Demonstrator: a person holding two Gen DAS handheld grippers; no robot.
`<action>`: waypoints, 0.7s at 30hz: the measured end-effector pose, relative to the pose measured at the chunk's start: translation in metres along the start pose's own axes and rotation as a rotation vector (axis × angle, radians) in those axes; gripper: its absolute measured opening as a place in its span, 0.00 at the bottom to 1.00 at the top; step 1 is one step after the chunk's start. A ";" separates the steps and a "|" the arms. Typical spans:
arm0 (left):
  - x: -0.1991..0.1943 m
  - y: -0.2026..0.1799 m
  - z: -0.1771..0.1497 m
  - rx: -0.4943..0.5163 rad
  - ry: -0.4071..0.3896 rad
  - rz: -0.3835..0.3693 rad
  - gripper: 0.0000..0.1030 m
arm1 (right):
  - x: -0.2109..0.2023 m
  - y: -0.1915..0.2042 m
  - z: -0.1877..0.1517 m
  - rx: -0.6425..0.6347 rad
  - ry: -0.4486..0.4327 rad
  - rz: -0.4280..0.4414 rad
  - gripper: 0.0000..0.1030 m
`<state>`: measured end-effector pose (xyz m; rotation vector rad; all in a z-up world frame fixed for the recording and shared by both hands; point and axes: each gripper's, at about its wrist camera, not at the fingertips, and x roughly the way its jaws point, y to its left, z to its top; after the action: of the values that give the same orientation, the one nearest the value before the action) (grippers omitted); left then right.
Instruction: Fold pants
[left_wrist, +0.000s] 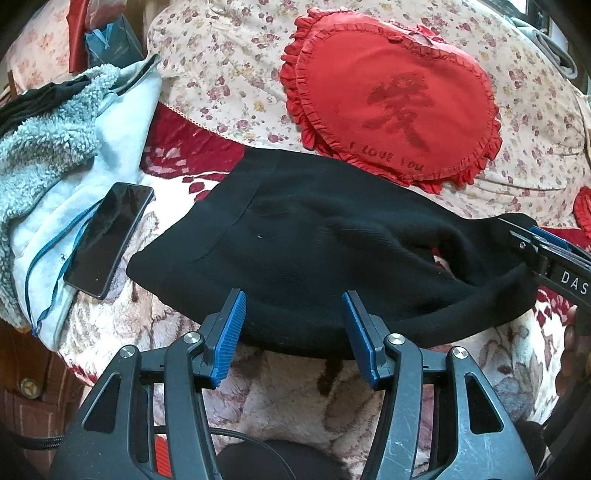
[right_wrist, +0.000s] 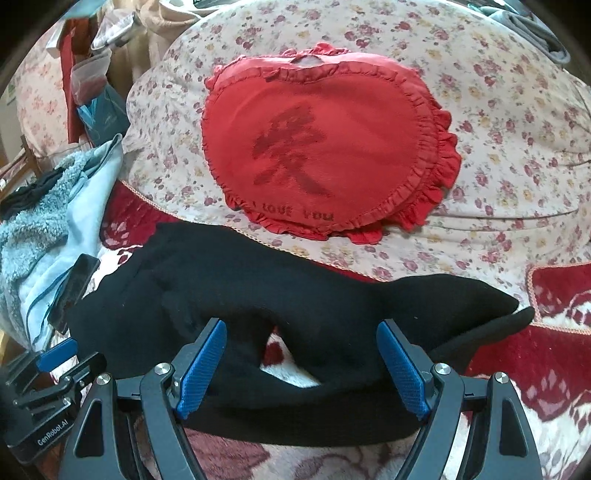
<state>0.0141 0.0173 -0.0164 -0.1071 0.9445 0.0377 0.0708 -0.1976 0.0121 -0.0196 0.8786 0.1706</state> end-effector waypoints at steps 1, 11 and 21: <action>0.001 0.001 0.000 -0.002 0.002 0.001 0.52 | 0.002 0.002 0.000 -0.005 0.004 0.001 0.80; 0.001 0.025 -0.001 -0.061 0.019 -0.004 0.52 | 0.035 -0.001 -0.028 -0.045 0.155 -0.028 0.76; 0.003 0.071 -0.014 -0.191 0.042 0.003 0.52 | 0.009 -0.007 -0.096 -0.039 0.202 0.017 0.76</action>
<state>-0.0007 0.0863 -0.0325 -0.2842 0.9821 0.1293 0.0037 -0.2121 -0.0564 -0.0668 1.0772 0.2040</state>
